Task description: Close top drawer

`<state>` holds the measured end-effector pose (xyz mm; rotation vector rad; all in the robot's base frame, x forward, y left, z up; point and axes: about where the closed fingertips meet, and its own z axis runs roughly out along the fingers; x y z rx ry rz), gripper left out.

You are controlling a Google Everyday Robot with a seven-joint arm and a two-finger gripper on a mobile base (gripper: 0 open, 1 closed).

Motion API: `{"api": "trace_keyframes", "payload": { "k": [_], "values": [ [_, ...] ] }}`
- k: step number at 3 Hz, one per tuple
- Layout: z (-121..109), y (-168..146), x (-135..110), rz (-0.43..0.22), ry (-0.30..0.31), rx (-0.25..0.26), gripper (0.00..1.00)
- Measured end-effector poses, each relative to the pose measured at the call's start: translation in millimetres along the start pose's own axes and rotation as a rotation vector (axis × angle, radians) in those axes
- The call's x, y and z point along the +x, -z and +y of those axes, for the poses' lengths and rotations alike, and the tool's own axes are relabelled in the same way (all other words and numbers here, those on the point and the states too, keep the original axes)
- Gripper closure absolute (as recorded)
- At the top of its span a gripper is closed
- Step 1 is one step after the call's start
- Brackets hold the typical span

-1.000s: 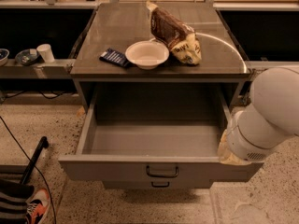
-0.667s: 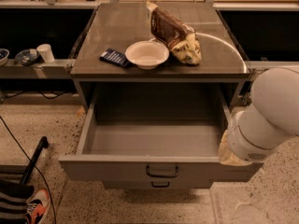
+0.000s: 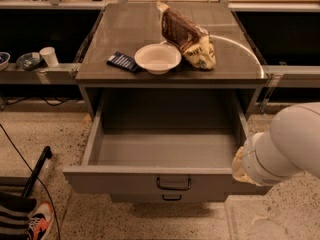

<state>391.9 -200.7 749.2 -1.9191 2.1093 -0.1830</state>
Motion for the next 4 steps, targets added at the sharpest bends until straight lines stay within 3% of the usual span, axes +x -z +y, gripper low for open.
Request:
{"api": "trace_keyframes", "payload": {
  "k": [2,3,4],
  "values": [
    [-7.3,-27.1,9.8,-0.008,0.011,0.101,1.0],
    [-9.4,-33.8,10.3,-0.012,0.019,0.113,1.0],
    [-0.5,-44.7,18.2,-0.008,0.017,0.062,1.0]
  ]
}}
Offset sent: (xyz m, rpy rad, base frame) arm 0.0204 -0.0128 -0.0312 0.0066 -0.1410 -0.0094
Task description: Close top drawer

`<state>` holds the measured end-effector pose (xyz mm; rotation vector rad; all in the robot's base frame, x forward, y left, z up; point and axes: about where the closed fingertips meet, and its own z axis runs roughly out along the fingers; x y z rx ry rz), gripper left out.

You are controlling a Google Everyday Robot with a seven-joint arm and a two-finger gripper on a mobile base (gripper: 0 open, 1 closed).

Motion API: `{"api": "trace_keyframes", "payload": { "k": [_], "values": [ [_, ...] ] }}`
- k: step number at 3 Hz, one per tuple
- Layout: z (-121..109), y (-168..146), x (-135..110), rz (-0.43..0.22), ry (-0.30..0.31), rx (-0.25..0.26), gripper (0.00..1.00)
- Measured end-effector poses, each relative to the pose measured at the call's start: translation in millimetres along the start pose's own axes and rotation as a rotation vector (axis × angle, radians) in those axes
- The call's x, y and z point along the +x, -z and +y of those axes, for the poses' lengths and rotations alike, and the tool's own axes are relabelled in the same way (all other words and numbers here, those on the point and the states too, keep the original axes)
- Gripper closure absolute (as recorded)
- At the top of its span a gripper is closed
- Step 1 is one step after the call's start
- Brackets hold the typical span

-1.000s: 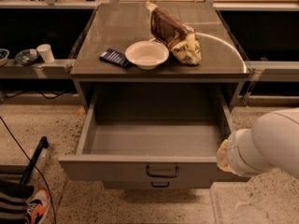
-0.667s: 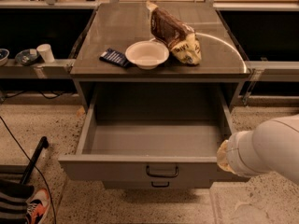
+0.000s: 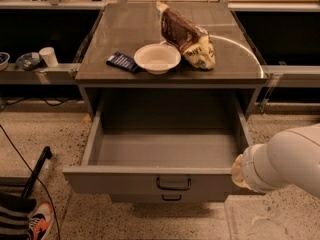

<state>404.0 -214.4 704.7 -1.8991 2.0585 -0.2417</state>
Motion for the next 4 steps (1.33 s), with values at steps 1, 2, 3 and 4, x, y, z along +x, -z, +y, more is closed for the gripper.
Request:
{"api": "trace_keyframes", "payload": {
  "k": [1,2,3,4],
  "values": [
    [5.1,9.1,2.2,-0.003,-0.032,-0.055,1.0],
    [5.4,8.9,2.4,-0.003,-0.033,-0.057,1.0],
    [12.4,2.5,6.9,0.014,-0.039,-0.081,1.0],
    [23.5,-10.9,8.0,0.03,-0.017,-0.096,1.0]
  ]
}}
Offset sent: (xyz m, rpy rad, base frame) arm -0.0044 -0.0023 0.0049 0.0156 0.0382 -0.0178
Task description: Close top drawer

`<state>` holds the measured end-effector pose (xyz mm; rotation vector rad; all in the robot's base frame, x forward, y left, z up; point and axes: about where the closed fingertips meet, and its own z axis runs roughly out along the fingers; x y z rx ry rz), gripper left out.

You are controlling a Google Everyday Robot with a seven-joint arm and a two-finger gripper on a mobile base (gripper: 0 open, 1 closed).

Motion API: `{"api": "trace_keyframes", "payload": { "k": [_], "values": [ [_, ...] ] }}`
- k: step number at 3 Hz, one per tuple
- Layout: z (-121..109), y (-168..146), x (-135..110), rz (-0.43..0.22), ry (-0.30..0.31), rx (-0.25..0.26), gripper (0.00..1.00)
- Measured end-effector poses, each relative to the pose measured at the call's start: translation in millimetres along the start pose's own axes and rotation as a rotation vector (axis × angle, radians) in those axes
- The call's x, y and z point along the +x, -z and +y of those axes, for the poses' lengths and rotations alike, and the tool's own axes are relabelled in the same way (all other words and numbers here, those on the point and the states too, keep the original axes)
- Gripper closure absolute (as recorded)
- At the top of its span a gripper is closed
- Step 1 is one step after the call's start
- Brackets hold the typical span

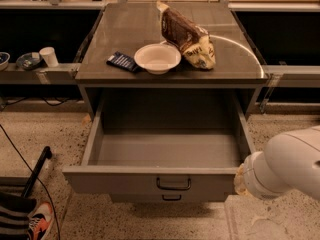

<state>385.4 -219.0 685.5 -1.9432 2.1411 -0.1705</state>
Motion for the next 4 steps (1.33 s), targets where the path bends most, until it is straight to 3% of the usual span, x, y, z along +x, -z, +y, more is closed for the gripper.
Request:
{"api": "trace_keyframes", "payload": {
  "k": [2,3,4],
  "values": [
    [4.4,-23.4,-3.1,-0.01,0.014,0.01,1.0],
    [-3.2,-33.5,-8.2,-0.018,0.024,0.025,0.83],
    [-13.1,-43.0,-12.2,-0.067,-0.029,0.024,0.61]
  ]
}}
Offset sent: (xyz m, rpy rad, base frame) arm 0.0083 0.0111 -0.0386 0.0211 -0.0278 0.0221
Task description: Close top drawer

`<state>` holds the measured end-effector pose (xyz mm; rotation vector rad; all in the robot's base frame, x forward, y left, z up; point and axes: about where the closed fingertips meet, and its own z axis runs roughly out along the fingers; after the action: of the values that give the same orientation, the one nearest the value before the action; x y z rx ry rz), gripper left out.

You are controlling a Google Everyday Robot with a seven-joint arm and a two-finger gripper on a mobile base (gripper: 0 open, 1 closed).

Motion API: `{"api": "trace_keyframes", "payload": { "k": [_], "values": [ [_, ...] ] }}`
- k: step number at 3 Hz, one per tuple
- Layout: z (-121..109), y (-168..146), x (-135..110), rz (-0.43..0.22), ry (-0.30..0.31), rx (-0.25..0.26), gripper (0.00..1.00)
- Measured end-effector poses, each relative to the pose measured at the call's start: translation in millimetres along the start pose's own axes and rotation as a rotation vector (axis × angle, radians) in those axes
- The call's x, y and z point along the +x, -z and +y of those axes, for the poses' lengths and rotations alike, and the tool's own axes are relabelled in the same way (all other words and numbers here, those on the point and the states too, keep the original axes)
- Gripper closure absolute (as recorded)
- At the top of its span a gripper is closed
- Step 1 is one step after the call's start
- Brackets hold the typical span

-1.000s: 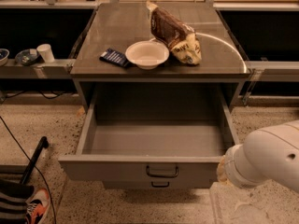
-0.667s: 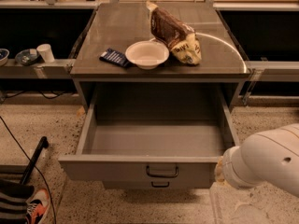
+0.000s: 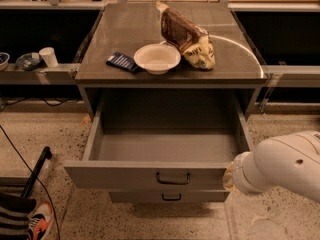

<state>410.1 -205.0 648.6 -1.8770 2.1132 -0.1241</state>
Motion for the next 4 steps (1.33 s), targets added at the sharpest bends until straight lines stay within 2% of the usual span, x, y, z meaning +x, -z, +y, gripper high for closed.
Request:
{"api": "trace_keyframes", "payload": {
  "k": [1,2,3,4],
  "values": [
    [-0.9,-2.2,-1.3,-0.009,-0.009,-0.003,0.3],
    [-0.9,-2.1,-1.3,-0.009,-0.009,-0.003,0.05],
    [-0.9,-2.1,-1.3,-0.009,-0.009,-0.003,0.0],
    [-1.0,-2.3,-1.4,-0.009,-0.009,-0.003,0.0]
  ]
}}
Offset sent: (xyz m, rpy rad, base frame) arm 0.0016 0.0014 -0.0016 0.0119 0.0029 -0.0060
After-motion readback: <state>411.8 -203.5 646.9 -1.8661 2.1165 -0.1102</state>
